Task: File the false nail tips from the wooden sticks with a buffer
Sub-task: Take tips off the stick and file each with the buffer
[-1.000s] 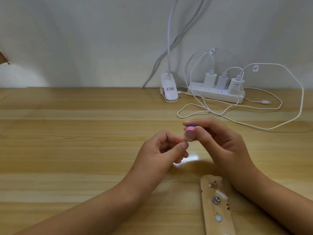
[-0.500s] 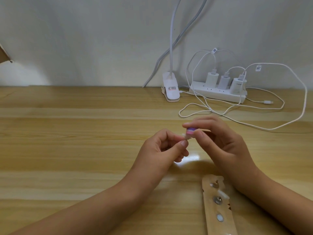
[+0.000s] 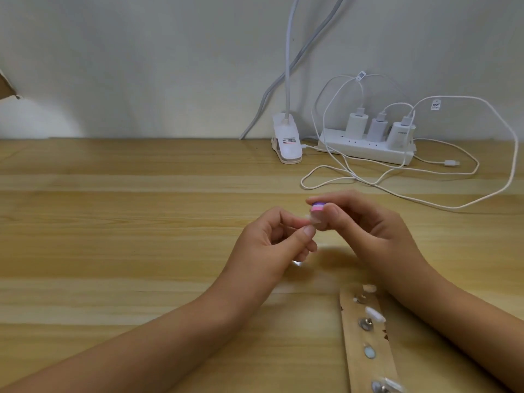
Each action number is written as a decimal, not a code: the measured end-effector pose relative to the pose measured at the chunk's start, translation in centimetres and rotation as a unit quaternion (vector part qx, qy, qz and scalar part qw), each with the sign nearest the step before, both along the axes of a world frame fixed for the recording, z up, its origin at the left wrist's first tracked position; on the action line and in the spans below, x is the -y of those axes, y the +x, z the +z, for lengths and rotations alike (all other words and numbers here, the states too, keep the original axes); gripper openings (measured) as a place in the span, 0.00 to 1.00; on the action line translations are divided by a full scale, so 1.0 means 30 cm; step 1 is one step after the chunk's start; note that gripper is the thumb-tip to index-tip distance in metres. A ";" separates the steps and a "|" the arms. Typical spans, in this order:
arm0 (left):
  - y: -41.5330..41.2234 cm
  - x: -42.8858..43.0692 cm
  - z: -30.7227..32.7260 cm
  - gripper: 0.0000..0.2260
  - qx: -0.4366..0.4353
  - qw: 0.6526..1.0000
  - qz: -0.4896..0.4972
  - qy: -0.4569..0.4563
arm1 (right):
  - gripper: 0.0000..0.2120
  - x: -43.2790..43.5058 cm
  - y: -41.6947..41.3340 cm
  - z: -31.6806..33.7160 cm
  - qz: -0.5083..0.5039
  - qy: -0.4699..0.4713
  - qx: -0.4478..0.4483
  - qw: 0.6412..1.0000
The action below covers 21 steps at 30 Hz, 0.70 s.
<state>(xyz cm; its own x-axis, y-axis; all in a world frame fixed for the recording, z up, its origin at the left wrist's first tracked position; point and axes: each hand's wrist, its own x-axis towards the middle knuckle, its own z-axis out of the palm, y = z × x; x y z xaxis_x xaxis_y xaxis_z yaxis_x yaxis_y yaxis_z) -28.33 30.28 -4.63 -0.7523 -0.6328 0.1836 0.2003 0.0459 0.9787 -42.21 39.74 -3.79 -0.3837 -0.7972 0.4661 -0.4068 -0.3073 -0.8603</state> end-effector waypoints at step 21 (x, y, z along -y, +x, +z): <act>-0.003 0.002 -0.002 0.08 0.009 1.000 -0.009 -0.019 | 0.11 0.002 -0.001 -0.001 -0.010 -0.010 -0.012 1.000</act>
<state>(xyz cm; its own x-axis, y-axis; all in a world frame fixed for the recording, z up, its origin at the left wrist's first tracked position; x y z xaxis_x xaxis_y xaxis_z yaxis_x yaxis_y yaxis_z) -28.43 30.23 -4.70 -0.7669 -0.6121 0.1930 0.1836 0.0789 0.9798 -42.23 39.69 -3.84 -0.3876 -0.7794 0.4922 -0.4342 -0.3166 -0.8433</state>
